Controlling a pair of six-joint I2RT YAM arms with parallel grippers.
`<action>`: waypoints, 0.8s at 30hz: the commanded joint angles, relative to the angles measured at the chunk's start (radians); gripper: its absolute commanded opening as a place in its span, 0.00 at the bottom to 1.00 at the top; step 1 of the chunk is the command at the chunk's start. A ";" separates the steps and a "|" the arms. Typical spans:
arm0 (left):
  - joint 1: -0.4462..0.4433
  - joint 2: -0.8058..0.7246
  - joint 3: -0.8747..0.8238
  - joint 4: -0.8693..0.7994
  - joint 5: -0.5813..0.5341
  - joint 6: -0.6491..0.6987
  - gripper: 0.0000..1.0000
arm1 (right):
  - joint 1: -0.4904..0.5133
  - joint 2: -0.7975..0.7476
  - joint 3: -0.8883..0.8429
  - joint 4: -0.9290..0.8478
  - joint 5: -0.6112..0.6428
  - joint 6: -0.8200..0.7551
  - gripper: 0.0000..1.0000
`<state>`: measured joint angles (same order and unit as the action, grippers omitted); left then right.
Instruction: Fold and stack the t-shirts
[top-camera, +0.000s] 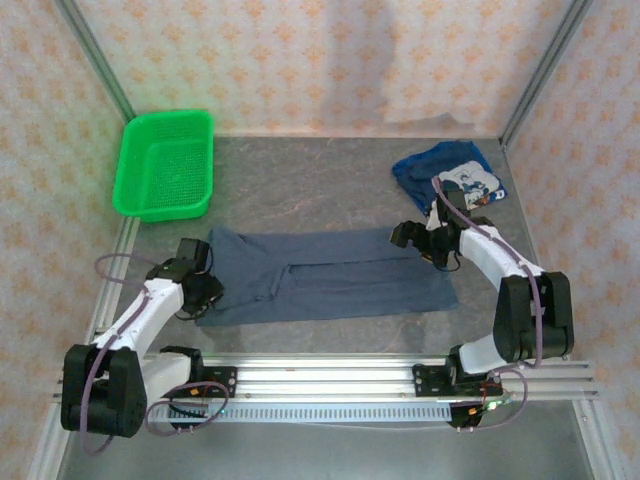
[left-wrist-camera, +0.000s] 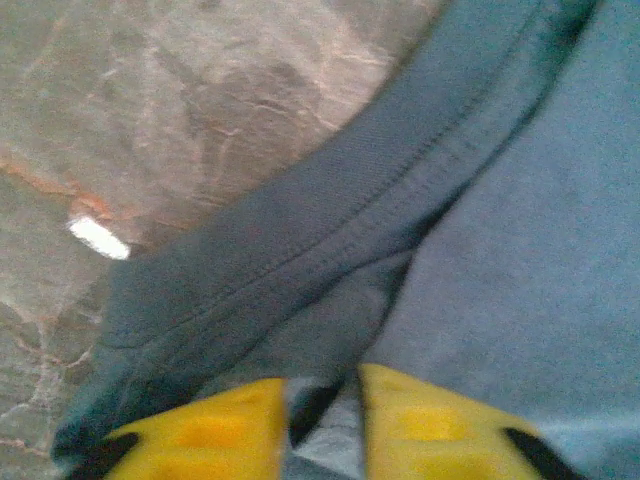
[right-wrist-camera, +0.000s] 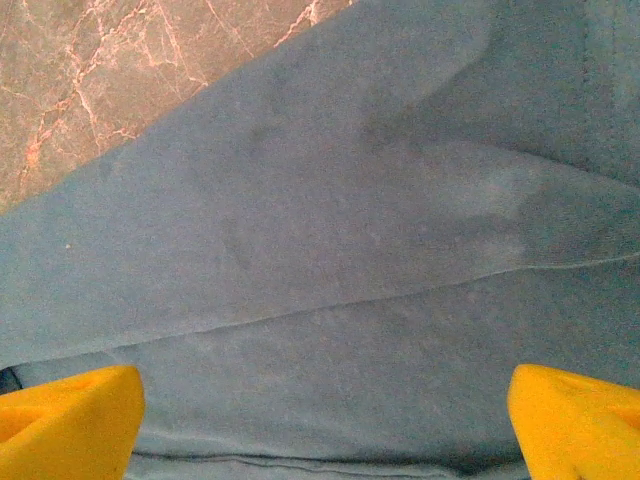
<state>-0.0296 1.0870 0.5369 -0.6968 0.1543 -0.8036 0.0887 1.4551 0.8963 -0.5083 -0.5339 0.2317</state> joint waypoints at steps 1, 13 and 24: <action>0.010 -0.056 0.067 -0.081 -0.091 -0.019 0.40 | 0.000 -0.008 0.035 -0.023 0.044 -0.005 0.94; -0.046 -0.010 0.164 -0.113 -0.097 -0.011 0.61 | -0.071 -0.036 0.057 -0.144 0.131 0.030 0.94; -0.046 0.024 0.156 -0.111 -0.105 -0.004 0.64 | -0.110 -0.081 0.003 -0.113 0.025 0.058 0.94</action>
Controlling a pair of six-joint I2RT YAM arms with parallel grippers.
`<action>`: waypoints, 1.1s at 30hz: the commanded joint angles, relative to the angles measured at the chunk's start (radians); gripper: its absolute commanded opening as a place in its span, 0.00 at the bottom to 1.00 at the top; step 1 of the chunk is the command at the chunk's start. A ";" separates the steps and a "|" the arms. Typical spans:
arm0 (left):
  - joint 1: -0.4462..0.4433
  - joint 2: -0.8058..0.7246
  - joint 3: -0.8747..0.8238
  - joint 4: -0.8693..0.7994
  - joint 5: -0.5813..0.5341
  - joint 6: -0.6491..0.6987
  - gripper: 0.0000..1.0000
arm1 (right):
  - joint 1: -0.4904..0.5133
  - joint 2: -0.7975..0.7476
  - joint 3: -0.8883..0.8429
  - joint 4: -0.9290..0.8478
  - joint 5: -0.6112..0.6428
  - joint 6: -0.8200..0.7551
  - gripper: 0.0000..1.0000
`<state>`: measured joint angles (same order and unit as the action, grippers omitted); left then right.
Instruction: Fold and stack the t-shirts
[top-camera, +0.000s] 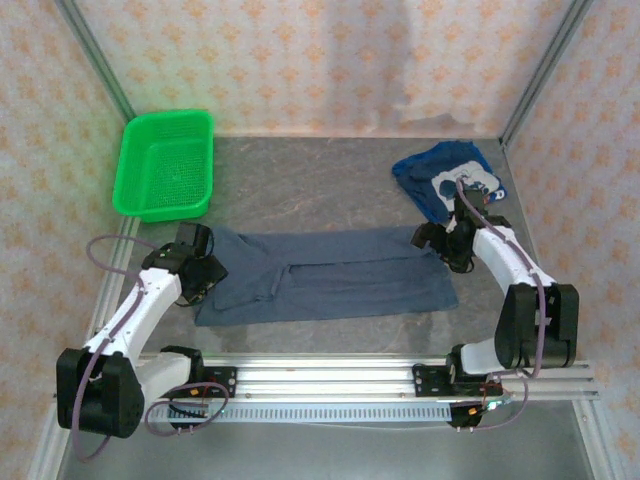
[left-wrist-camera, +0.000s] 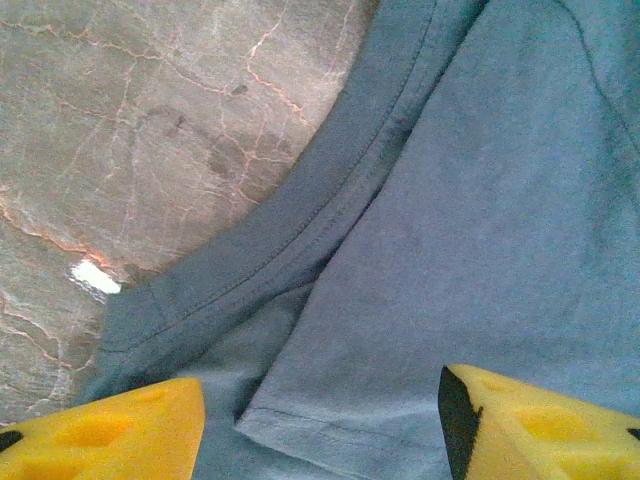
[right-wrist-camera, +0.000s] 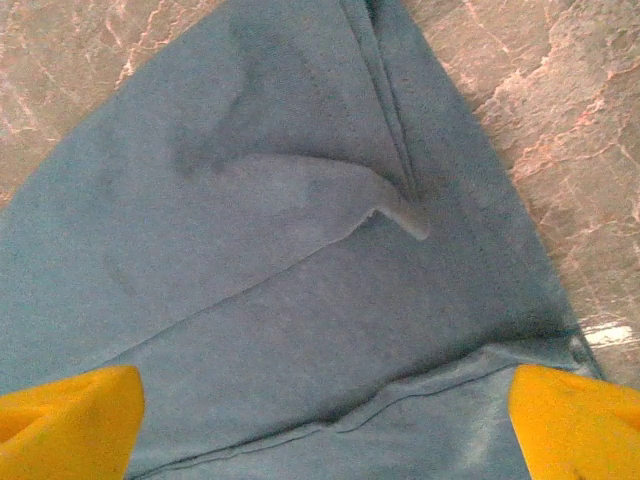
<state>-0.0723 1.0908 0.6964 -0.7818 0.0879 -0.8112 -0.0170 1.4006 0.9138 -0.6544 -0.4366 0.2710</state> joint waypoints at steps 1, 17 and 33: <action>-0.005 0.028 0.000 -0.023 -0.039 0.008 0.64 | -0.004 -0.022 -0.015 0.054 -0.108 0.022 0.93; -0.211 0.471 0.173 0.114 -0.111 -0.022 0.33 | 0.175 0.313 0.144 -0.044 0.057 0.023 0.27; -0.215 1.245 1.060 -0.038 -0.052 0.233 0.26 | 0.388 0.218 -0.110 0.053 0.076 0.345 0.24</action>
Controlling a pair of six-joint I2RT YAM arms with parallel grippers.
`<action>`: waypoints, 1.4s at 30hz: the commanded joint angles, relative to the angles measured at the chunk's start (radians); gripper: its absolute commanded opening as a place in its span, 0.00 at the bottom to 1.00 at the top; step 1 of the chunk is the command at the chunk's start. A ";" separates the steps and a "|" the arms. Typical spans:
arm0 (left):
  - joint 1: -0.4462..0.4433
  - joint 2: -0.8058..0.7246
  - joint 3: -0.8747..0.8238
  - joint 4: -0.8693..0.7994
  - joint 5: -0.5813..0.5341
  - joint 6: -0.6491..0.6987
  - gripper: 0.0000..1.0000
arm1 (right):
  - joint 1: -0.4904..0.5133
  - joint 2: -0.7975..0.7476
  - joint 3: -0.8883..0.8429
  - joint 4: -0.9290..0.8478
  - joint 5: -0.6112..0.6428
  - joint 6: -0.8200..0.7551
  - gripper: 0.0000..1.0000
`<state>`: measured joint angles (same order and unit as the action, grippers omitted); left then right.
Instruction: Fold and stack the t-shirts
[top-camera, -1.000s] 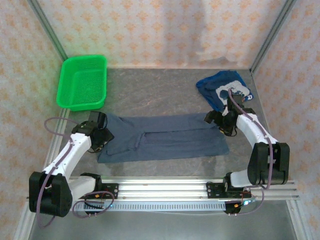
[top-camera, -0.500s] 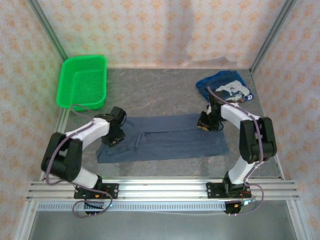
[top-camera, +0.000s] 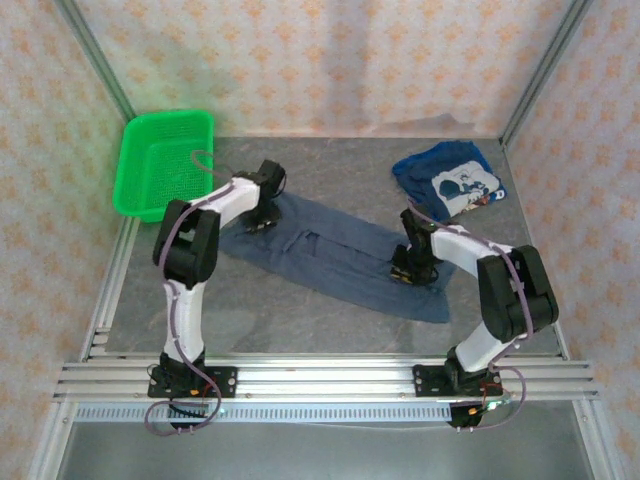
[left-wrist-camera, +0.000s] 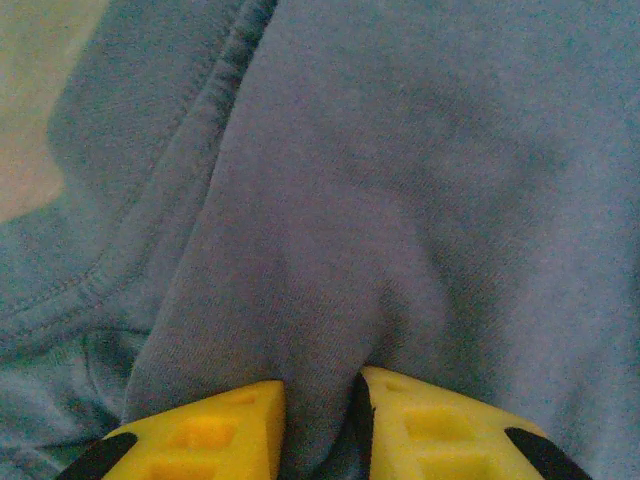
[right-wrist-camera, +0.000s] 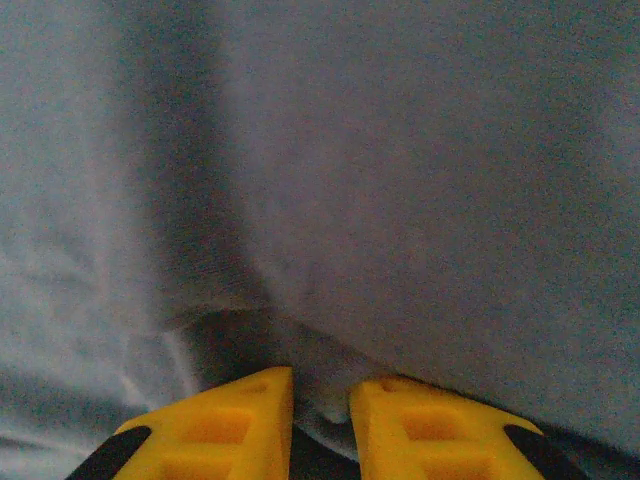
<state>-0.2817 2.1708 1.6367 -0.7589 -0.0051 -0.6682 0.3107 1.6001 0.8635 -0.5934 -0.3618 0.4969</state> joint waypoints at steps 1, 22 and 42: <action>-0.004 0.222 0.208 -0.095 0.048 0.113 0.25 | 0.090 0.016 -0.068 0.007 0.000 0.156 0.24; 0.062 0.853 1.160 0.018 0.451 -0.015 0.25 | 0.591 0.328 0.242 0.304 0.022 0.780 0.25; 0.126 -0.148 0.769 -0.156 0.523 0.070 0.87 | 0.516 -0.497 0.123 -0.191 0.154 0.384 0.76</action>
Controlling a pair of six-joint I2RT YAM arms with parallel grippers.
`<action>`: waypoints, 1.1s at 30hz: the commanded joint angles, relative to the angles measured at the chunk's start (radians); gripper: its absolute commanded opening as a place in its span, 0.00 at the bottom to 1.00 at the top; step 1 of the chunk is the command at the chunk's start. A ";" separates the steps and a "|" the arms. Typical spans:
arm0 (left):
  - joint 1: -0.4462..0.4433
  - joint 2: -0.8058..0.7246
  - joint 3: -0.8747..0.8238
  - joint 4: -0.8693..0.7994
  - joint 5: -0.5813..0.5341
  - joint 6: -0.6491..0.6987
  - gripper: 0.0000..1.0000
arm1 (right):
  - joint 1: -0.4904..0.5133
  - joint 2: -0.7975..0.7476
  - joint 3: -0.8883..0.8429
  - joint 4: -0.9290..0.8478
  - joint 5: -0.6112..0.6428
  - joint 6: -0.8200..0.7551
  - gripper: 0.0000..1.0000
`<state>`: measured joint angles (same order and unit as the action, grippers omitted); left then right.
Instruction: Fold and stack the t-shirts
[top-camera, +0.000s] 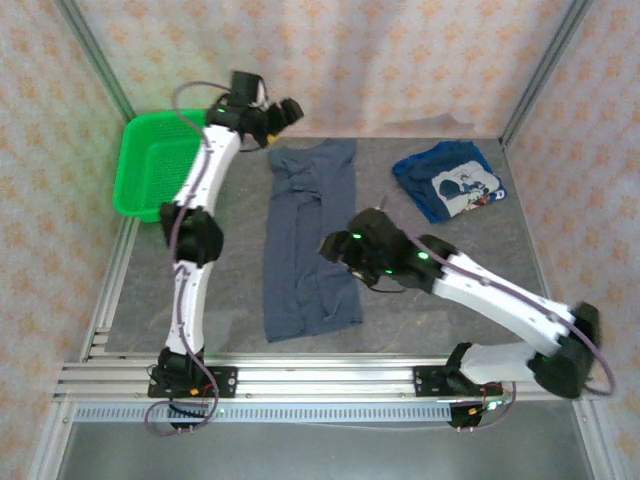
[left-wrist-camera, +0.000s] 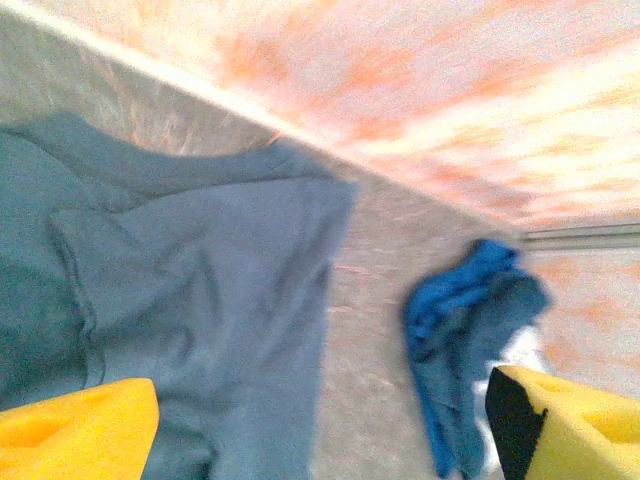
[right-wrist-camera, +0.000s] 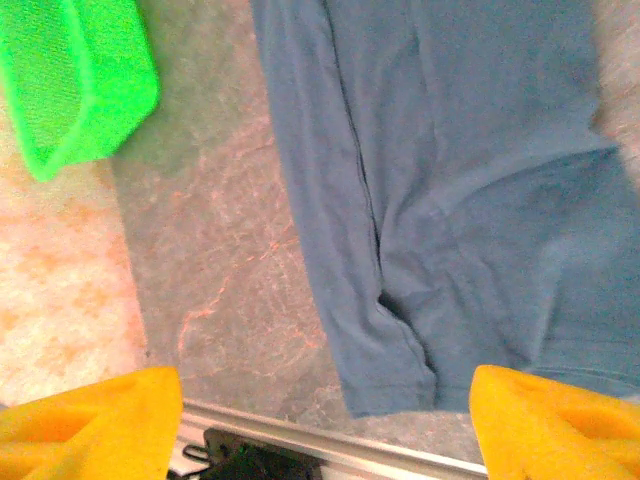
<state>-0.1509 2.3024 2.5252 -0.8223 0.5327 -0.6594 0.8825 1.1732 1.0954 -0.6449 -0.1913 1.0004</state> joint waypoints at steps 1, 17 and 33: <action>-0.008 -0.368 -0.245 -0.078 -0.022 0.063 0.87 | -0.079 -0.105 -0.147 -0.133 -0.044 -0.140 0.76; -0.274 -1.424 -1.797 0.111 -0.185 -0.242 0.72 | -0.137 -0.066 -0.519 0.261 -0.312 -0.246 0.63; -0.437 -1.363 -2.127 0.429 -0.194 -0.450 0.64 | -0.137 0.161 -0.518 0.351 -0.337 -0.270 0.56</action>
<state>-0.5701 0.9047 0.4187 -0.5037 0.3725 -1.0588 0.7490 1.3205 0.5606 -0.2977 -0.5362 0.7460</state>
